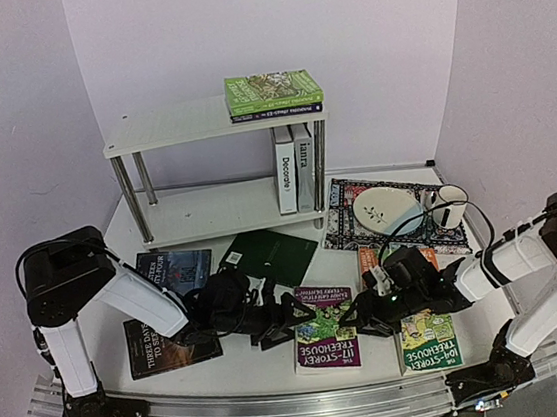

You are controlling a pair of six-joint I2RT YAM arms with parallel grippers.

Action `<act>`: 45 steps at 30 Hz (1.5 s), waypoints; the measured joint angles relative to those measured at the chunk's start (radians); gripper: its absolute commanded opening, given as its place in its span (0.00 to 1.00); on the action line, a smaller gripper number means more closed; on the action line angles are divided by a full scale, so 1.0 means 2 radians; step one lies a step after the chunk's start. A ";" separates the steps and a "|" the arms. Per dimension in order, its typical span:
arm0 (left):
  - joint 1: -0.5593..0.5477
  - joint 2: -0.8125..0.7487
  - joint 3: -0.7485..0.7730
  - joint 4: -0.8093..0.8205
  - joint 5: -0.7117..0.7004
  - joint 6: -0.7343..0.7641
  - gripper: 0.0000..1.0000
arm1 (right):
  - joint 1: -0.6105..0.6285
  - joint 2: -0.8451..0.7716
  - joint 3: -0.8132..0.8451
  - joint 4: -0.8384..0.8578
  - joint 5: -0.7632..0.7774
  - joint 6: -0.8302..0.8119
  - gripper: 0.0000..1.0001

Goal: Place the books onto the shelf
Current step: Adjust the book at the center of the board, then pick up the book at the center of the board.

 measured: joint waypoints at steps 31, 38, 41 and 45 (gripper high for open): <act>0.004 -0.006 0.020 -0.050 0.012 0.057 0.00 | 0.001 -0.020 -0.010 0.010 0.020 0.016 0.81; 0.008 -0.042 0.003 -0.043 0.013 0.059 0.00 | 0.003 -0.079 -0.010 -0.017 0.042 -0.001 0.98; 0.016 -0.056 -0.010 -0.031 0.017 0.052 0.00 | 0.003 -0.092 -0.010 -0.023 0.046 -0.002 0.96; 0.025 -0.060 -0.023 0.001 0.026 0.037 0.00 | 0.003 -0.092 -0.010 -0.019 0.038 0.006 0.81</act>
